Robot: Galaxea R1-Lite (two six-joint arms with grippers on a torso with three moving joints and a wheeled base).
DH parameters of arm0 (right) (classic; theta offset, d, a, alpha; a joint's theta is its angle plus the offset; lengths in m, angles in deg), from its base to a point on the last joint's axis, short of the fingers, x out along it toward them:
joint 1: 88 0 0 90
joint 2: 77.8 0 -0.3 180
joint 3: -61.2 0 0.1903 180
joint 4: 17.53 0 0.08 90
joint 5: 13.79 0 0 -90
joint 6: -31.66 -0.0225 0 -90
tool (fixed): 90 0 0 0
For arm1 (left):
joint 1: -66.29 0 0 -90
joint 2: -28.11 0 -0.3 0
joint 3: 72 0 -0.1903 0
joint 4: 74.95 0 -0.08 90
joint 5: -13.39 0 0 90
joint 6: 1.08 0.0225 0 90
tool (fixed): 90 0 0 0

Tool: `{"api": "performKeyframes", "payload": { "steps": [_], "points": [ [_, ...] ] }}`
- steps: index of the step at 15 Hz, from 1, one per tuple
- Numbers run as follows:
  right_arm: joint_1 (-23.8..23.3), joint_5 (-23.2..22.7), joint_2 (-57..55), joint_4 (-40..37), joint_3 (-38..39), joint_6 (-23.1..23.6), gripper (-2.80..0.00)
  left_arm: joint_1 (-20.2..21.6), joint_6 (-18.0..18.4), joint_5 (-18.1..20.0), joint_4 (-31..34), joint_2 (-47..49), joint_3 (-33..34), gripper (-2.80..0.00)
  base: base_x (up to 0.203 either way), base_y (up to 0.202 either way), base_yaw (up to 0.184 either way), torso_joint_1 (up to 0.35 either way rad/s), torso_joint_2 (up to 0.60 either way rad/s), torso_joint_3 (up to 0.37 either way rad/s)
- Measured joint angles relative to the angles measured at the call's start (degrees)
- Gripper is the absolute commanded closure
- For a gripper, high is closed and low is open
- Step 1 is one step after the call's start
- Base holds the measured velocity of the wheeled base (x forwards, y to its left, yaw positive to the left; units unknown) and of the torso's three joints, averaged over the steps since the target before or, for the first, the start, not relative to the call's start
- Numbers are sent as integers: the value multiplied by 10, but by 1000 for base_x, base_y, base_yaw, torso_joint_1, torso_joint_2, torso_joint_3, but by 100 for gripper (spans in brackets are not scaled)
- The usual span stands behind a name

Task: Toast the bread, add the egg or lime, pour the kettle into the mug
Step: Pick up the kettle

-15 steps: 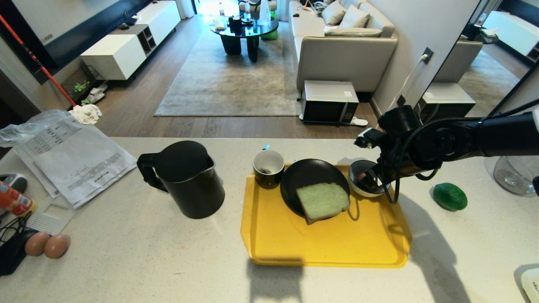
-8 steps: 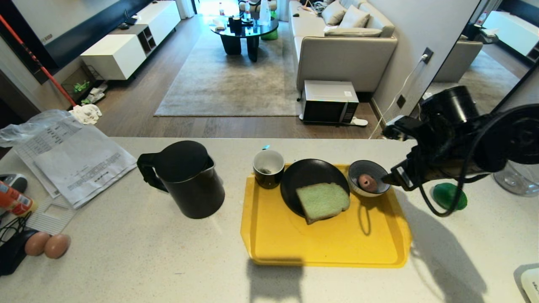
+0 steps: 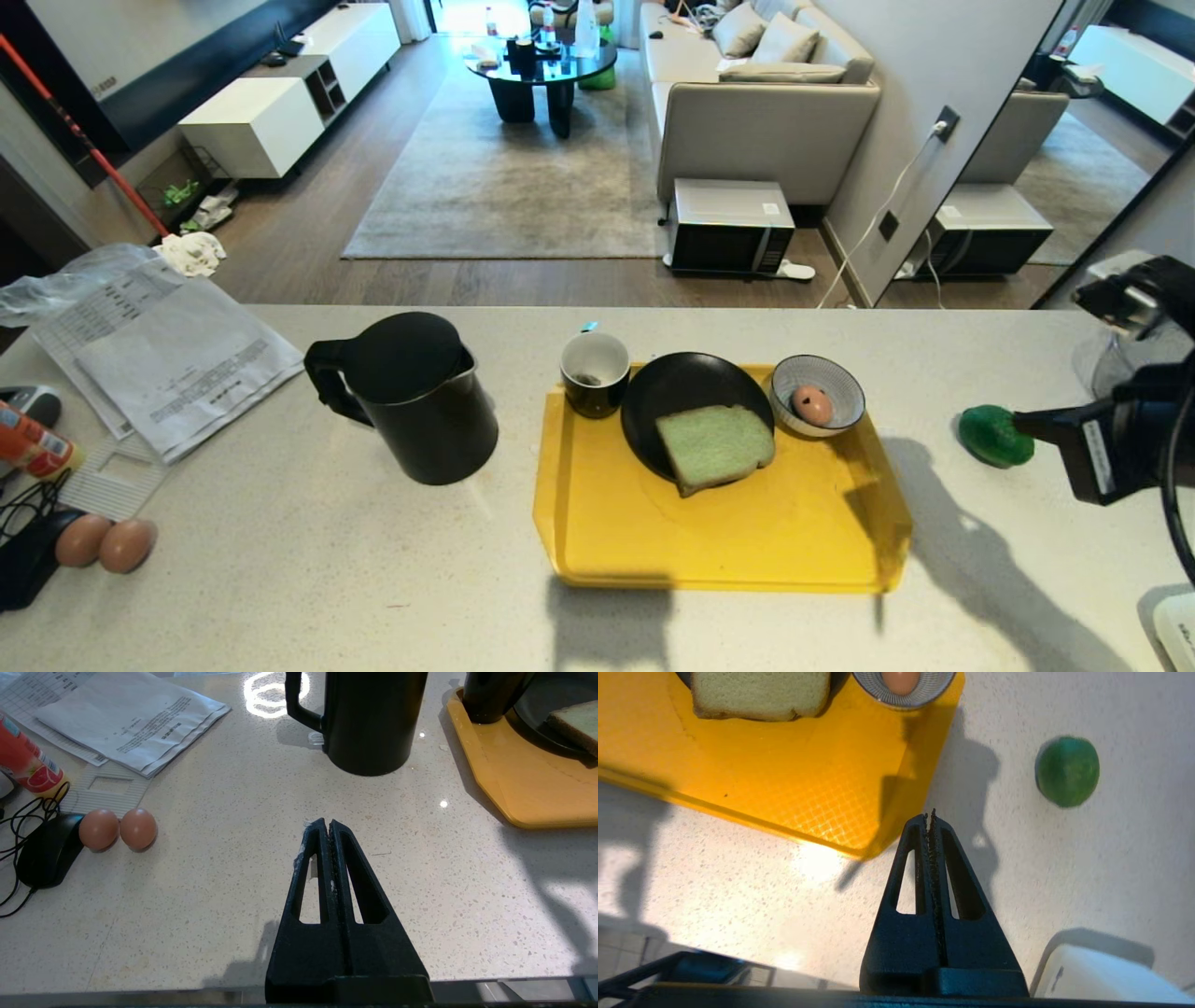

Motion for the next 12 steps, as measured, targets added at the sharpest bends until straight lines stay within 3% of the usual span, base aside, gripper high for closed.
{"api": "performKeyframes", "payload": {
  "steps": [4,12],
  "points": [
    [0,-13,105,4,77,-54,0,0,0,0,0,0,0,0,0,0,0,0,0,0],
    [-40,-13,339,47,165,-79,0,0,0,0,0,0,0,0,0,0,0,0,0,0]
  ]
}}
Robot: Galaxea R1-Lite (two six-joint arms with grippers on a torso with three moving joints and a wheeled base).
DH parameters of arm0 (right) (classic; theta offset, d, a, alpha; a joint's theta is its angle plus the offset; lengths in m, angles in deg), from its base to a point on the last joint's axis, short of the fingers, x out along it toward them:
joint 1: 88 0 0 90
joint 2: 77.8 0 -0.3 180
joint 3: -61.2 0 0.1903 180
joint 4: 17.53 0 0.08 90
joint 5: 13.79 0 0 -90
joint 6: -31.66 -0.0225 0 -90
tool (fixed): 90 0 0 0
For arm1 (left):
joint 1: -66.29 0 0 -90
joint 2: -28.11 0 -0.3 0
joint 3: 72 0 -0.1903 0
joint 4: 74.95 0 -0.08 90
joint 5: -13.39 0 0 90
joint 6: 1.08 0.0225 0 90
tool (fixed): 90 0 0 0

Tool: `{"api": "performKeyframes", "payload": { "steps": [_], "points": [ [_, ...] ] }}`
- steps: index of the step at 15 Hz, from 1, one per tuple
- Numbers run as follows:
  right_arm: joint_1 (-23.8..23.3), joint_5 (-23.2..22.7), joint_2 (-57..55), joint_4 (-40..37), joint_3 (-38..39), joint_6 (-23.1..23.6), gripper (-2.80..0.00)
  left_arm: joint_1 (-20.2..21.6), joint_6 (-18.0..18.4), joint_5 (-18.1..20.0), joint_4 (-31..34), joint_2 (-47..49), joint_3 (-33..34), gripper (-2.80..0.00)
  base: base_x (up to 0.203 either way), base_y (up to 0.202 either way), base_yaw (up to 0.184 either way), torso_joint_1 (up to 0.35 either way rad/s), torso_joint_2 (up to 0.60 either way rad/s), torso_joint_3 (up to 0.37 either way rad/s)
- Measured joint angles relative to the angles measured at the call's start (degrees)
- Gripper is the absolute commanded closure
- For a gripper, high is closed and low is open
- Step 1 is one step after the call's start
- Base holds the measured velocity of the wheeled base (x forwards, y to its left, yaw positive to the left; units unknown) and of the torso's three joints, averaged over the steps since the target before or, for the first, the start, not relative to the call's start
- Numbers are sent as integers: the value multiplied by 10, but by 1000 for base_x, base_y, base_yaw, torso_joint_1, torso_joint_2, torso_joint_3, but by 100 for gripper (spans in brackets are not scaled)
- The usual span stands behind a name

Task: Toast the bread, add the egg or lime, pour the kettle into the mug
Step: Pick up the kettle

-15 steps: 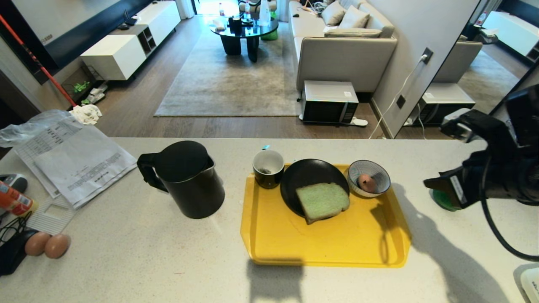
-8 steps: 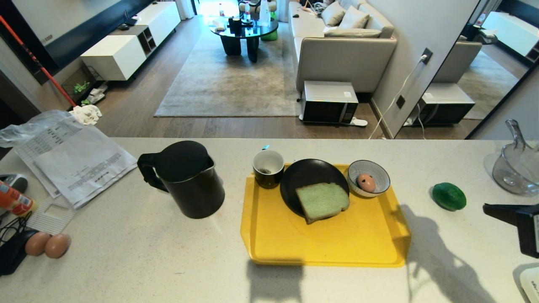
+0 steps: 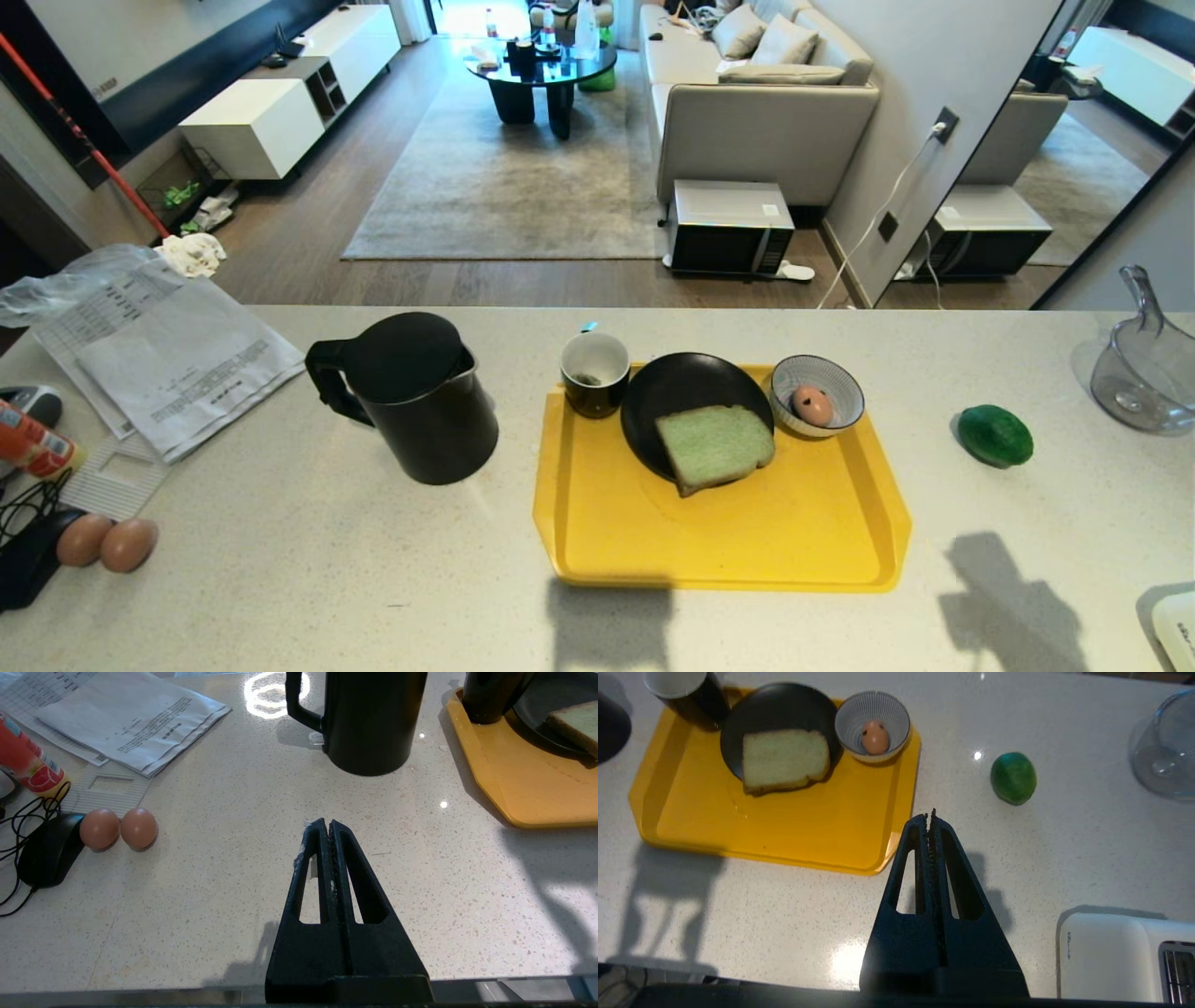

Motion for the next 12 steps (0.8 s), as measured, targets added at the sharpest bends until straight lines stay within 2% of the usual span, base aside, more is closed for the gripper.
{"api": "performKeyframes", "payload": {
  "steps": [7,12],
  "points": [
    [-84,-2,202,3,61,-4,0,0,0,0,0,0,0,0,0,0,0,0,0,0],
    [-106,-9,278,26,144,0,0,0,0,0,0,0,0,0,0,0,0,0,0,0]
  ]
}}
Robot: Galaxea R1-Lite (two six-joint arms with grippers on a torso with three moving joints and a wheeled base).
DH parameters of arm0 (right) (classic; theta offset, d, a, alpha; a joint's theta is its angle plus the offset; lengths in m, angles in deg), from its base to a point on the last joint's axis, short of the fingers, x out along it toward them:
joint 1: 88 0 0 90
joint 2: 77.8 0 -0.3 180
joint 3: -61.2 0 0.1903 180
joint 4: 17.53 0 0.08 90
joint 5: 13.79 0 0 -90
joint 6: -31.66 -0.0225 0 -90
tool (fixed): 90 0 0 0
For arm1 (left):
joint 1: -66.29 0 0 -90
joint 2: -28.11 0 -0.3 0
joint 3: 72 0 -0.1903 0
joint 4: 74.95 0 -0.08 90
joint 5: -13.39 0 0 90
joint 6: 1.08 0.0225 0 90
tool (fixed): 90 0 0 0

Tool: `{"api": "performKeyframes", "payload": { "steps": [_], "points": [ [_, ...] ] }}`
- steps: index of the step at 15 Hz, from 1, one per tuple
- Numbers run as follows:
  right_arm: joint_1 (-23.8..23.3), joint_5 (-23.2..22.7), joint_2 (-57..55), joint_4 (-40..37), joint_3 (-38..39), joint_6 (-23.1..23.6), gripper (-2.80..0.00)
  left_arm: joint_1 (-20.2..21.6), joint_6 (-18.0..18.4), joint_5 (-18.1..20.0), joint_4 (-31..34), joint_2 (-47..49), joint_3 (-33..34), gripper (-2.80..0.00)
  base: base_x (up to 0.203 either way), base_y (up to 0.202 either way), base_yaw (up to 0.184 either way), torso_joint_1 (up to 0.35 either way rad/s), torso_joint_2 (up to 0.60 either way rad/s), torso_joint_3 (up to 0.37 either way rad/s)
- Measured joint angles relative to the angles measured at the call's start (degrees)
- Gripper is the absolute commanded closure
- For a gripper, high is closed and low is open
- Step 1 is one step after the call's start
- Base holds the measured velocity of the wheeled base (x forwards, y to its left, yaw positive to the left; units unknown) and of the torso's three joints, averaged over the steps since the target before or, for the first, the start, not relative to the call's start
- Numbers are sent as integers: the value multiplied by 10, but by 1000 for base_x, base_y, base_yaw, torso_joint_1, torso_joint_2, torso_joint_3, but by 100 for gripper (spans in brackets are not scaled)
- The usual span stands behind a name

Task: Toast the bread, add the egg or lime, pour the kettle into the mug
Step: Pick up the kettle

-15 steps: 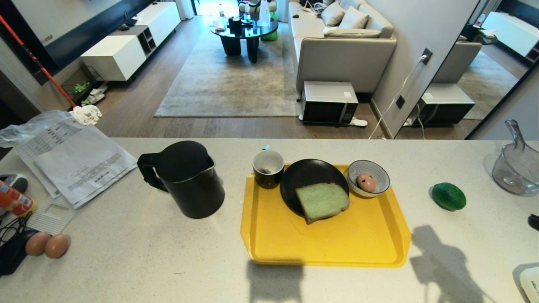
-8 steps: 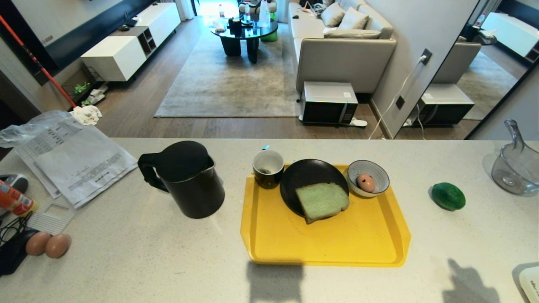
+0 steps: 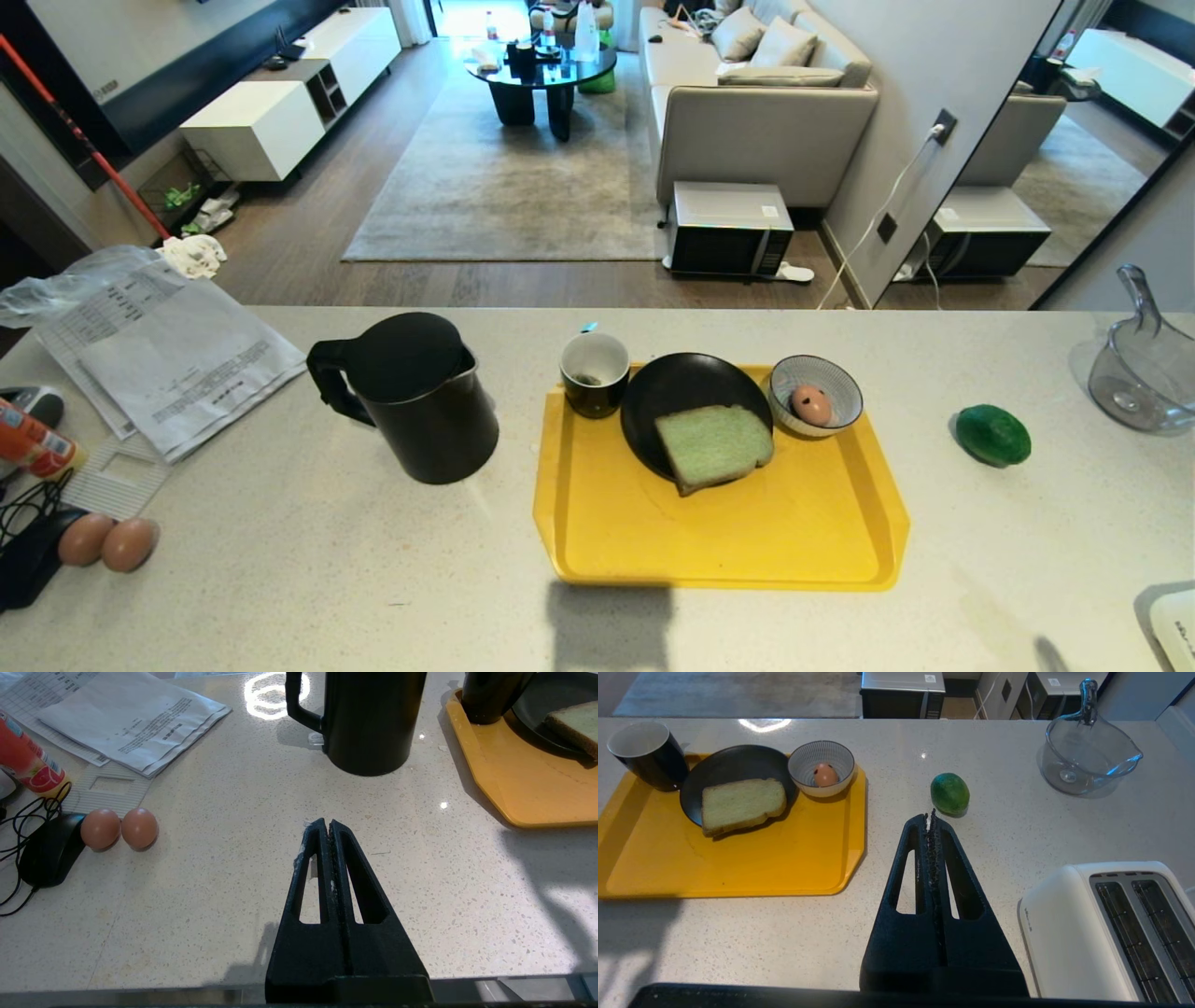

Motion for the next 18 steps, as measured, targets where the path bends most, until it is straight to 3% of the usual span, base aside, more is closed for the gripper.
{"api": "performKeyframes", "payload": {
  "steps": [4,8,12,18],
  "points": [
    [-1,-3,65,-7,60,13,0,0,0,0,0,0,0,0,0,0,0,0,0,0],
    [0,-8,105,17,126,57,0,0,0,0,0,0,0,0,0,0,0,0,0,0],
    [0,-65,113,62,211,64,0,0,0,0,0,0,0,0,0,0,0,0,0,0],
    [0,-80,114,63,229,60,0,0,0,0,0,0,0,0,0,0,0,0,0,0]
  ]
}}
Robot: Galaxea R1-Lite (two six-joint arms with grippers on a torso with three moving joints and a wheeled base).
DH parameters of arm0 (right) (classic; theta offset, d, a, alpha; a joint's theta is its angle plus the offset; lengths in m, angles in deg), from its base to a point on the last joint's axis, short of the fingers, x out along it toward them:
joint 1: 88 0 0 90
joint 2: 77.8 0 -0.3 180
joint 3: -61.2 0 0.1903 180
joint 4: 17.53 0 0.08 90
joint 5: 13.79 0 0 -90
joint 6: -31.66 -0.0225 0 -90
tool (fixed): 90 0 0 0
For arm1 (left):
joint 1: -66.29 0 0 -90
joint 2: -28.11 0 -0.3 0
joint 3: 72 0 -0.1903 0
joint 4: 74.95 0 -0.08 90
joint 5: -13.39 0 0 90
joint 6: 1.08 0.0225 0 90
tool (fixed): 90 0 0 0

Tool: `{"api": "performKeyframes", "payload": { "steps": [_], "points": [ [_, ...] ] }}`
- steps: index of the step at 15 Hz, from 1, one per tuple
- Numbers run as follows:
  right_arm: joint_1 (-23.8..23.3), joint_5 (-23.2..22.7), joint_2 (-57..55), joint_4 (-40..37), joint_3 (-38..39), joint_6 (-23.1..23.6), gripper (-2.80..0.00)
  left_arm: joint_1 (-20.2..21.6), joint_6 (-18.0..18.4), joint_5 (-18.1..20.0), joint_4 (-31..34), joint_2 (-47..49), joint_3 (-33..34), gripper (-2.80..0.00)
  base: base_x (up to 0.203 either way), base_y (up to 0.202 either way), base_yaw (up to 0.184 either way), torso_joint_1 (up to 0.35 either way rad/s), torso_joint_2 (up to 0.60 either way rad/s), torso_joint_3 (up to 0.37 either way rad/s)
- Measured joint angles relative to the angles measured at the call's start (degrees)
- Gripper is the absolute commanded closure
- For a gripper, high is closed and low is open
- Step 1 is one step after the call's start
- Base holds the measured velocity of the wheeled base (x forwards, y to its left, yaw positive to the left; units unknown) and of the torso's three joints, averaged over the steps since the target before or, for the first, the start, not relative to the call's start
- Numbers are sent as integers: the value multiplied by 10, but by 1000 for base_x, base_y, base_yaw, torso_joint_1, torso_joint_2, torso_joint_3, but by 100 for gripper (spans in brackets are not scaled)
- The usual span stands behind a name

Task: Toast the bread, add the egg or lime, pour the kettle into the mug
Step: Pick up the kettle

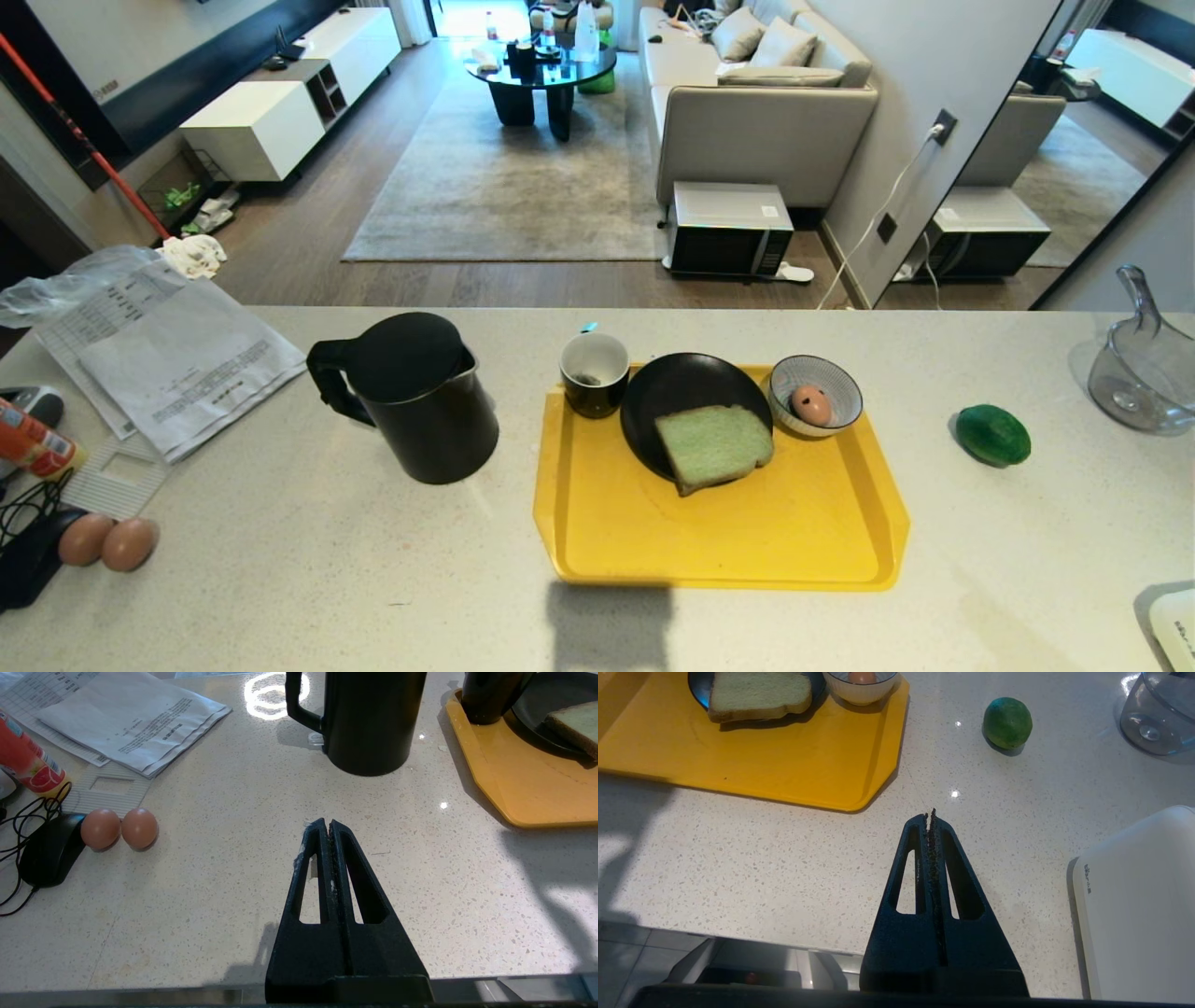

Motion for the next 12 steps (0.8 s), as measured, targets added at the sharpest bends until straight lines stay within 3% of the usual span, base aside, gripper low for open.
{"api": "performKeyframes", "payload": {
  "steps": [4,7,12],
  "points": [
    [0,-5,0,0,0,1,0,0,0,0,0,0,0,0,0,0,0,0,0,0],
    [0,-9,0,-3,0,27,0,0,0,0,0,0,0,0,0,0,0,0,0,0],
    [0,-2,0,-1,-1,-16,0,0,0,0,0,0,0,0,0,0,0,0,0,0]
  ]
}}
